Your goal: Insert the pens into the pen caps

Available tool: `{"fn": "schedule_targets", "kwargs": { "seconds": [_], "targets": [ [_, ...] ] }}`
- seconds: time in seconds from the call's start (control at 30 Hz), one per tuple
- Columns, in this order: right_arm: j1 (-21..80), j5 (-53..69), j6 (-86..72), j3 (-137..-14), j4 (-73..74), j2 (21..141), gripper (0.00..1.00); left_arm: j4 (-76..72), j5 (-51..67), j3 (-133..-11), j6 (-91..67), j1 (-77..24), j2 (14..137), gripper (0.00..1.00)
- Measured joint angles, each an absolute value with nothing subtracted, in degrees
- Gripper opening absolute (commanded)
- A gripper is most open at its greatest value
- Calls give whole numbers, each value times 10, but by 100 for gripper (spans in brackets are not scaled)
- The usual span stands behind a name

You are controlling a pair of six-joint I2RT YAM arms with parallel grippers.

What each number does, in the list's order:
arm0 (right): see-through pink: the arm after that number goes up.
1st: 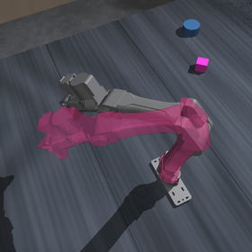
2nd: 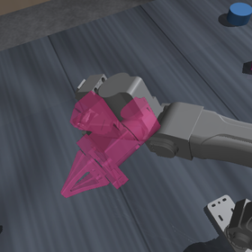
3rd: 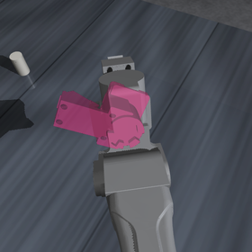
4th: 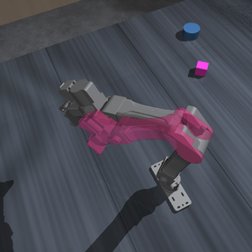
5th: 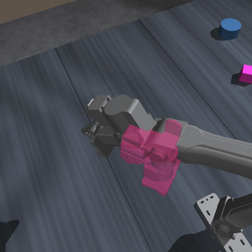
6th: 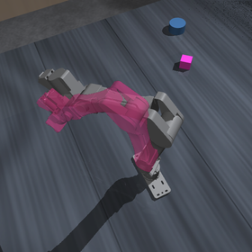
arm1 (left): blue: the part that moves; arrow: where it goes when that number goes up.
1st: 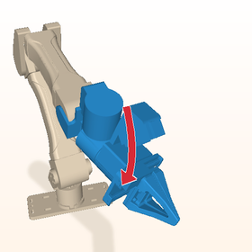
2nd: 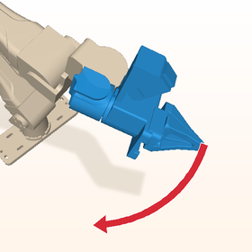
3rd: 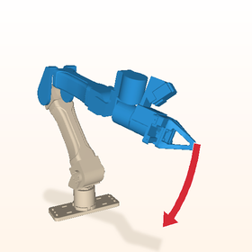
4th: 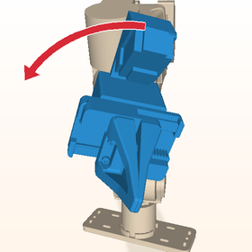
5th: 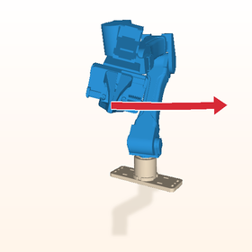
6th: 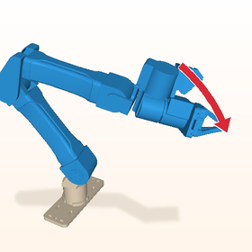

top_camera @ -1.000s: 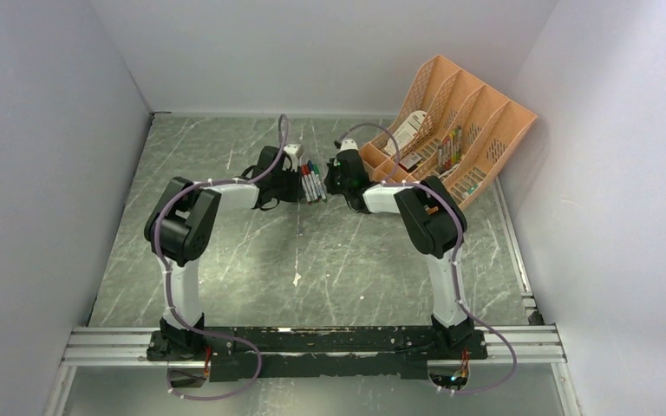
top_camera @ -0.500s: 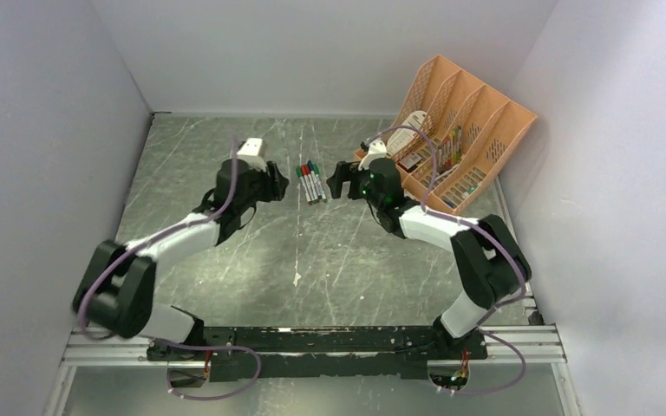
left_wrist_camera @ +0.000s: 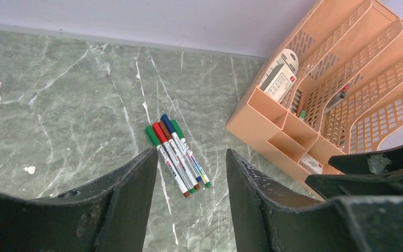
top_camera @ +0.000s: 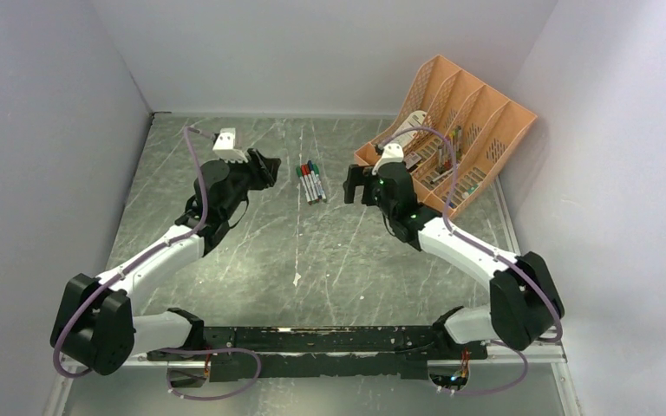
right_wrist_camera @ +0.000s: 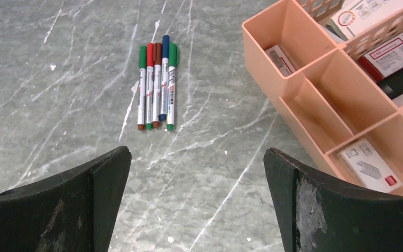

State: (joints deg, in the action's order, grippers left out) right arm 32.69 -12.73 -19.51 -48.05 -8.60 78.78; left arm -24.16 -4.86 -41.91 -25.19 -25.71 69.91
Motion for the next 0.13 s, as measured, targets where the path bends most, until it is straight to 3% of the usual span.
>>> {"fn": "schedule_targets", "kwargs": {
  "seconds": [0.13],
  "targets": [
    [327, -133, -192, -465, -83, 759, 100, -238, -46, -419, -258, -257, 697, 60]
  ]
}}
